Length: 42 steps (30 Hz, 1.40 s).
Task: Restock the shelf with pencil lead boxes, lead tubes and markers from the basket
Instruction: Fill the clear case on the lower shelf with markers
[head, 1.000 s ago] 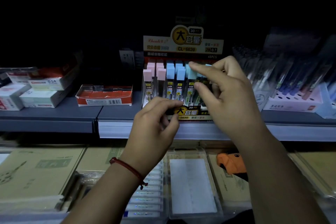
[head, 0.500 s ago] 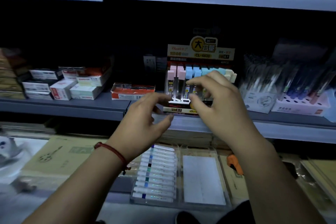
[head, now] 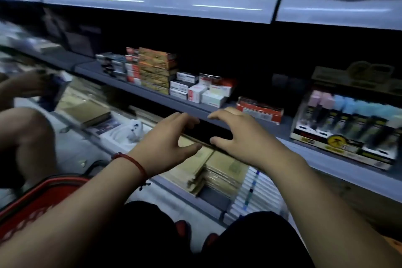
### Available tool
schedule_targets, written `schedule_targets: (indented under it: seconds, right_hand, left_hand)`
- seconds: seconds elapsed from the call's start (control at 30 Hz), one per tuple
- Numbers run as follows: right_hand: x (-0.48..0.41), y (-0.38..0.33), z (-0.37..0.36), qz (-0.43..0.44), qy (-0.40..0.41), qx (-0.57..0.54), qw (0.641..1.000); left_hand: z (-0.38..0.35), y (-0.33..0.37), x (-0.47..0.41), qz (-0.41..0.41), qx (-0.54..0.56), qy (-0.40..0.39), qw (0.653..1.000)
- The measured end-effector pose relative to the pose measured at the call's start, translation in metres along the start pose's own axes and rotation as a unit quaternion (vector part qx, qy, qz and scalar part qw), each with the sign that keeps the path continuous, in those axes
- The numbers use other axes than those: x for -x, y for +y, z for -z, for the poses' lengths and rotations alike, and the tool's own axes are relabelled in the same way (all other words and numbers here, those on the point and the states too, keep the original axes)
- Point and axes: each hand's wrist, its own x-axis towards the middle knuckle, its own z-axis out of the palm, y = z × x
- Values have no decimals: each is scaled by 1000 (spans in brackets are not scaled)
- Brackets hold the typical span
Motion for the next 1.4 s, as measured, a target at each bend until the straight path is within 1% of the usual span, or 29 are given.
schedule_targets:
  seconds: [0.1, 0.23, 0.4, 0.57, 0.7, 0.8, 0.9, 1.0, 1.1, 1.17, 1.23, 1.3, 1.37, 1.4]
  right_hand:
    - [-36, -28, -25, 61, -40, -4, 997]
    - [-76, -69, -59, 133, -100, -32, 986]
    - [-107, -126, -112, 211, -184, -55, 958]
    - [-116, -182, -188, 278, -255, -61, 924]
    - [-112, -215, -270, 295, -325, -31, 898]
    - [-113, -225, -326, 297, -380, 15, 876]
    - [-117, -233, -378, 298, -440, 84, 843]
    - [-121, -244, -429, 292, -497, 142, 805]
    - [-122, -259, -473, 294, -542, 187, 765]
    - [-120, -272, -505, 295, -577, 210, 732]
    - [-114, -283, -534, 302, -602, 222, 705]
    - [-102, -289, -564, 302, -625, 236, 680]
    - [-88, -284, -591, 302, -644, 272, 648]
    - [-81, -278, -602, 298, -649, 293, 635]
  left_hand:
    - [21, -25, 25, 63, -20, 7, 998]
    - [56, -56, 66, 144, -39, 41, 988]
    - [93, -94, 135, 257, -87, 48, 961]
    - [94, -139, 216, 356, -96, 40, 929]
    - [67, -192, 278, 417, -65, 25, 906]
    - [37, -243, 312, 449, -35, -35, 892]
    - [0, -294, 341, 487, -13, -151, 860]
    - [-37, -336, 371, 505, -10, -274, 819]
    - [-66, -370, 403, 514, -41, -385, 765]
    - [-79, -390, 431, 509, -64, -457, 727]
    - [-89, -397, 454, 490, -84, -512, 701]
    - [-99, -401, 476, 457, -126, -529, 703]
    - [-111, -404, 487, 432, -170, -515, 720]
    - [-115, -406, 489, 417, -179, -504, 735]
